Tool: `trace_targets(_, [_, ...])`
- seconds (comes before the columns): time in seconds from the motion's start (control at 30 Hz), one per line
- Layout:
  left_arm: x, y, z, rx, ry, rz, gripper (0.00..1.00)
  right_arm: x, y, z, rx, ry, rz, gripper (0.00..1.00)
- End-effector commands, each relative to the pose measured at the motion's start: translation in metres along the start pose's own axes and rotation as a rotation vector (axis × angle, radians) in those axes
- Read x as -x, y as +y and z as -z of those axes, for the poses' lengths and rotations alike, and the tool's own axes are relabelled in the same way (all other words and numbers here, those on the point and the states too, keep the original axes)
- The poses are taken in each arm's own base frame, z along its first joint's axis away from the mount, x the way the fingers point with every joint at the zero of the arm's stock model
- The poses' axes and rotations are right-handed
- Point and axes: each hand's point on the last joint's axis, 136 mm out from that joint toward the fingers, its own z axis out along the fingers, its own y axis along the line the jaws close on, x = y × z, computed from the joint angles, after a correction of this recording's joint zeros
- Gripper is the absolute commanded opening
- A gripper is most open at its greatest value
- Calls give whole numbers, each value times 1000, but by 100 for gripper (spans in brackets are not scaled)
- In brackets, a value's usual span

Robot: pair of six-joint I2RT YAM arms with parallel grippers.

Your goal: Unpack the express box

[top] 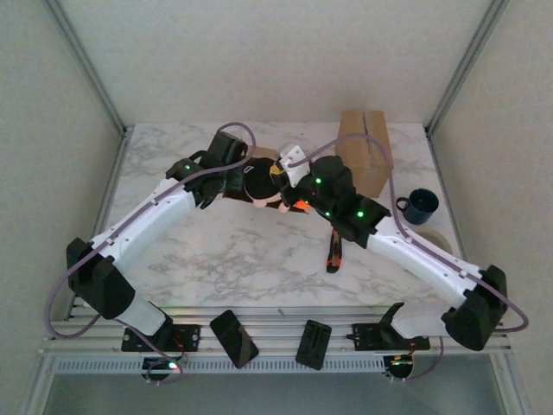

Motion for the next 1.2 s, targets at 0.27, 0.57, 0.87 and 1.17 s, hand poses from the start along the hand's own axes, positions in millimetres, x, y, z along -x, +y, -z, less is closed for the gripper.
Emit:
trace_targets(0.27, [-9, 43, -8, 46, 66, 228, 0, 84, -38, 37, -132, -183, -116, 0])
trace_targets(0.57, [2, 104, -1, 44, 36, 539, 0, 46, -130, -23, -427, 104, -227, 0])
trace_targets(0.87, [-1, 139, -37, -155, 90, 829, 0, -43, -175, -84, -552, 364, -341, 0])
trace_targets(1.17, [-6, 166, -61, -182, 138, 970, 0, -157, -204, -129, -601, 613, -388, 0])
